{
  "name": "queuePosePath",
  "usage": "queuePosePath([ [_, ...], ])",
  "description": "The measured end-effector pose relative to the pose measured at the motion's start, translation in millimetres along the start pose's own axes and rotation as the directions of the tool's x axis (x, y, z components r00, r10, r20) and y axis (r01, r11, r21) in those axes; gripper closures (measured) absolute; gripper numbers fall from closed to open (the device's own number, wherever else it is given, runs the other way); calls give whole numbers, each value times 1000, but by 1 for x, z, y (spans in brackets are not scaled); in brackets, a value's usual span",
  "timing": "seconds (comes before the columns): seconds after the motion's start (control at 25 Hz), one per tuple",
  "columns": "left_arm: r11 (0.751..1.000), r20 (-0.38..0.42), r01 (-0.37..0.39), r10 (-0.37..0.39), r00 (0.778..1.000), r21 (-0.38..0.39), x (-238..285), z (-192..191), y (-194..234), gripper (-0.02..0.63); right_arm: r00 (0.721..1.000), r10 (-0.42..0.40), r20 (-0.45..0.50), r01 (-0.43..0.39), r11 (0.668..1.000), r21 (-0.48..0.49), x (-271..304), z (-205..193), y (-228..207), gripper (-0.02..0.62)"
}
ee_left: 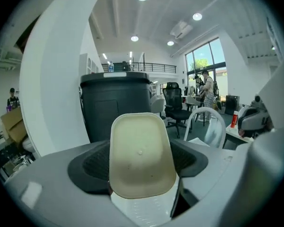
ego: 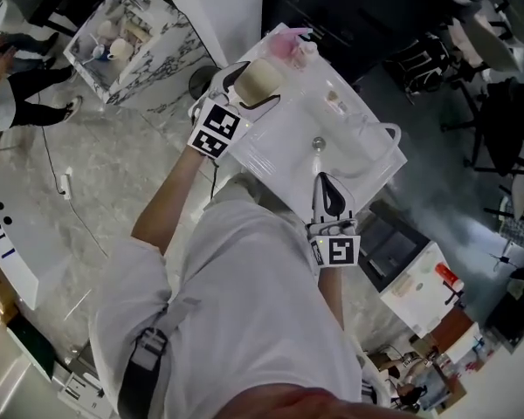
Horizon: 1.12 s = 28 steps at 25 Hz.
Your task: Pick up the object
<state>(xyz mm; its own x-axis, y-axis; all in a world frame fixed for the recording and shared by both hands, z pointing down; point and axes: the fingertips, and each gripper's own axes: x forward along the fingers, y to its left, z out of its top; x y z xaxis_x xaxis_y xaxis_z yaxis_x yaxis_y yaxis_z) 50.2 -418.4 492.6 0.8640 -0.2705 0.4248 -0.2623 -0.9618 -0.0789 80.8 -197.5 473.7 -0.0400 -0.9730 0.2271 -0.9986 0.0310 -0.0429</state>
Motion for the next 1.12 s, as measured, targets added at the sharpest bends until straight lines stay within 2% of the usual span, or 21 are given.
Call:
queuePosePath([
  [0.24, 1000, 152, -30, 30, 988, -4, -43, 61, -17, 224, 998, 16, 58, -14, 999, -42, 0, 25, -3, 592],
  [0.52, 997, 299, -82, 82, 951, -12, -92, 108, -27, 224, 992, 41, 117, -24, 990, -137, 14, 55, -4, 592],
  [0.68, 995, 352, -91, 101, 931, -45, -120, 120, -25, 222, 982, 54, 178, -21, 983, -184, 30, 88, -3, 592],
  [0.84, 991, 402, -120, 131, 906, -54, -144, 120, -15, 222, 964, 35, 264, 29, 971, -236, 44, 129, -8, 592],
  [1.12, 989, 435, -128, 149, 888, -77, -160, 122, 16, 222, 939, 0, 345, 91, 964, -249, 64, 188, -29, 594],
])
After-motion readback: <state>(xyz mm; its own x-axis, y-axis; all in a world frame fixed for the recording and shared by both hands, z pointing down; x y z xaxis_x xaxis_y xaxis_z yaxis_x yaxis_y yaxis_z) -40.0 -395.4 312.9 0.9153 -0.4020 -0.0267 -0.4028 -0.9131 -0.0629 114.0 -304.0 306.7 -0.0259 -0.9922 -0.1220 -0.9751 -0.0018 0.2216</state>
